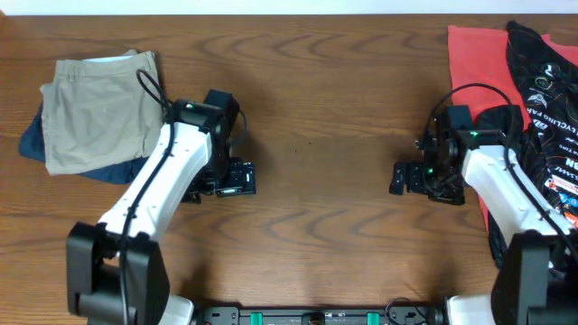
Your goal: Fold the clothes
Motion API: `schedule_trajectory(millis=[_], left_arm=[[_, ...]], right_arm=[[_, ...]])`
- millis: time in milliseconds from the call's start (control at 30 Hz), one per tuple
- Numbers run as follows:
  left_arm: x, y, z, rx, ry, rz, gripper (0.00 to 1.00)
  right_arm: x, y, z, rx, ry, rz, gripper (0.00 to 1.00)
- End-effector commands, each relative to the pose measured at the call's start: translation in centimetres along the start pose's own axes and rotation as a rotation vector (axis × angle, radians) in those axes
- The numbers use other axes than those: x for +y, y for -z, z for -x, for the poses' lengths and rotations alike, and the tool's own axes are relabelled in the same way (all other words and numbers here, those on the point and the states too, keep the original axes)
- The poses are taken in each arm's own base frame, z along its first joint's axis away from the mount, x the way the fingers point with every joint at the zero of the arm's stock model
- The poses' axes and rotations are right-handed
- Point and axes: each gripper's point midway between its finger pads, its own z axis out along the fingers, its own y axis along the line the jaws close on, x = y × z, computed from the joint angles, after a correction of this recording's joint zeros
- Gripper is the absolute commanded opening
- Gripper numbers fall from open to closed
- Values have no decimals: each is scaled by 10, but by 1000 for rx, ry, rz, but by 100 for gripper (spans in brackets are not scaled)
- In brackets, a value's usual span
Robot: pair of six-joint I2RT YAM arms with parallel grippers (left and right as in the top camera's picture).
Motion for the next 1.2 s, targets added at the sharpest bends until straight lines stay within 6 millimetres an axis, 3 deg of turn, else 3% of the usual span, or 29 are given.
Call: schedule_trajectory(millis=[0,133,367,567,733,1167], left_arm=[[-2,20,-10,-83,-30,-47,98],[-1,39,-19,-247,-44,-107,98],[5,74,-42,-681,-73,-258,98],[24,99,-62,-991,-61,-308,98],[28,117,-77,-1100,-66,-353,98],[31,112,-83,-1084,-65,-346,98]], right_arm=[[5,24,4,-92,32,27,99],[7,47,0,-218,54,39,99],[9,84,-9,-581,113,78,99],[10,104,-23,-789,141,117,99],[9,108,-35,-801,143,119,99],[6,101,-42,-759,136,112,99]])
